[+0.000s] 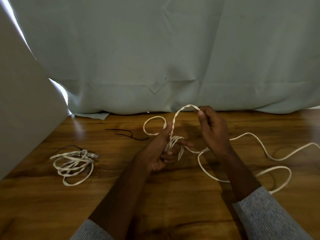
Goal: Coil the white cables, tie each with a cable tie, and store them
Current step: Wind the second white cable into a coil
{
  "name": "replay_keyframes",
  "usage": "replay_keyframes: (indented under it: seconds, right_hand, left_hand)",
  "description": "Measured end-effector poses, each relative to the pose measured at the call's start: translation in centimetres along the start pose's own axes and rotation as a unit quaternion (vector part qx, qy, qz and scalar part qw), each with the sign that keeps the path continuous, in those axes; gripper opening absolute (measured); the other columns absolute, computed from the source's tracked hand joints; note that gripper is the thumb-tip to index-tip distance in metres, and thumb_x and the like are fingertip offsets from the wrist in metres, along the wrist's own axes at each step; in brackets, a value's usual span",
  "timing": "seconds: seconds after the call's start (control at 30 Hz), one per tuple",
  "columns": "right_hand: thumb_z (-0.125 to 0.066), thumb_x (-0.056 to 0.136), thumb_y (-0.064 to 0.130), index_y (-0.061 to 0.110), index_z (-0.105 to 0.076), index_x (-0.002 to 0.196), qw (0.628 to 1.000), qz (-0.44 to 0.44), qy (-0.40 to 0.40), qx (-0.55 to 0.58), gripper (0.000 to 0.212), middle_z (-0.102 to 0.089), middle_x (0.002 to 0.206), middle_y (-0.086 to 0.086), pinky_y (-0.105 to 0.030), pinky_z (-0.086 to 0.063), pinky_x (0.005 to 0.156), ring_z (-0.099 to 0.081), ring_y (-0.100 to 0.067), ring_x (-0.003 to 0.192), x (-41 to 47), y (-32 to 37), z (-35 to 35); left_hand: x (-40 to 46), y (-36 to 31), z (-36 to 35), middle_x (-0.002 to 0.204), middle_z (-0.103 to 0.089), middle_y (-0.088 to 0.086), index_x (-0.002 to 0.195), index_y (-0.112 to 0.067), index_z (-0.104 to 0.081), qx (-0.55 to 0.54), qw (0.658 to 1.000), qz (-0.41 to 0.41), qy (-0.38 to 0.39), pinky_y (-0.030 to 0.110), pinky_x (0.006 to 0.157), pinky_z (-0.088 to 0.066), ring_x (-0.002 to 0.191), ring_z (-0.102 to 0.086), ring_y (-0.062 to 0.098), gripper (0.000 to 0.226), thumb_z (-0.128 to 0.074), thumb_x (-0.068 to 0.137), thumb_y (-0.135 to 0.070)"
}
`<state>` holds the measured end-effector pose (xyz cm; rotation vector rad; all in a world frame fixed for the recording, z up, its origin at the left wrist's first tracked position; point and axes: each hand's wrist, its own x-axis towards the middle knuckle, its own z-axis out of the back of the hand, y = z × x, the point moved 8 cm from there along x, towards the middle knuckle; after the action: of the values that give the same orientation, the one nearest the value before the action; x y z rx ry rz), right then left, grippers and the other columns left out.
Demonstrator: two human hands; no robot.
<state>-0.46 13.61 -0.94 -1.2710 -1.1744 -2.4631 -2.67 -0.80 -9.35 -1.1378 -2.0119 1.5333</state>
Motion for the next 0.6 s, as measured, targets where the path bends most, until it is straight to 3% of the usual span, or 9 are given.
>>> replay_keyframes:
  seconds: [0.17, 0.23, 0.3, 0.4, 0.5, 0.6]
  right_hand:
    - [-0.049, 0.106, 0.023, 0.012, -0.066, 0.103, 0.996, 0.024, -0.086, -0.011, 0.020, -0.055, 0.066, 0.004, -0.035, -0.040, 0.051, -0.053, -0.014, 0.056, -0.1, 0.7, 1.2]
    - [-0.048, 0.107, 0.025, 0.013, -0.065, 0.103, 0.994, 0.026, -0.097, -0.049, 0.021, -0.055, 0.066, 0.004, -0.035, -0.039, 0.050, -0.052, -0.015, 0.055, -0.1, 0.3, 1.3]
    - [-0.047, 0.107, 0.029, 0.016, -0.065, 0.104, 0.990, 0.019, -0.099, -0.103, 0.022, -0.059, 0.068, 0.002, -0.033, -0.038, 0.051, -0.055, -0.018, 0.057, 0.0, -0.5, 1.6]
    - [-0.048, 0.106, 0.033, 0.019, -0.065, 0.104, 0.980, 0.006, -0.091, -0.176, 0.022, -0.065, 0.073, -0.004, -0.031, -0.034, 0.054, -0.060, -0.026, 0.062, -0.1, -1.6, 1.8]
    - [-0.048, 0.105, 0.035, 0.021, -0.066, 0.103, 0.979, 0.005, -0.063, -0.195, 0.023, -0.066, 0.073, -0.003, -0.028, -0.028, 0.057, -0.060, -0.026, 0.062, -0.4, -2.0, 0.9]
    - [-0.049, 0.105, 0.036, 0.023, -0.067, 0.104, 0.975, 0.027, -0.044, -0.215, 0.022, -0.067, 0.074, -0.002, -0.027, -0.030, 0.058, -0.061, -0.025, 0.061, -0.6, -1.8, -0.2]
  left_hand:
    - [0.9, 1.4, -0.9, 0.048, -0.031, -0.003, 0.127, 0.011, -0.056, 0.022, 0.999, 0.033, 0.000, 0.021, 0.039, -0.018, 0.035, -0.020, 0.005, 0.117, -0.018, 0.080, -0.090]
    - [0.9, 1.3, -1.7, 0.049, -0.027, -0.005, 0.125, 0.008, -0.059, 0.038, 0.999, 0.016, 0.024, 0.022, 0.040, -0.018, 0.038, -0.019, 0.005, 0.106, -0.023, 0.086, -0.084]
    - [0.6, 0.6, -2.6, 0.050, -0.025, -0.007, 0.123, 0.005, -0.062, 0.045, 0.997, -0.016, 0.055, 0.023, 0.041, -0.014, 0.039, -0.016, 0.005, 0.081, -0.033, 0.096, -0.066]
    - [-0.4, -0.4, -3.2, 0.050, -0.025, -0.007, 0.116, 0.001, -0.066, -0.005, 0.993, -0.055, 0.102, 0.023, 0.041, -0.013, 0.039, -0.014, 0.005, 0.054, -0.042, 0.102, -0.044]
    - [-1.3, -2.3, -3.6, 0.050, -0.024, -0.007, 0.113, 0.001, -0.067, -0.111, 0.972, -0.122, 0.166, 0.021, 0.040, -0.018, 0.035, -0.017, 0.004, 0.042, -0.051, 0.099, -0.036]
    - [-2.0, -4.6, -3.5, 0.053, -0.029, -0.006, 0.126, 0.006, -0.059, -0.189, 0.939, -0.195, 0.212, 0.022, 0.046, -0.026, 0.037, -0.024, 0.004, 0.045, -0.048, 0.100, -0.029]
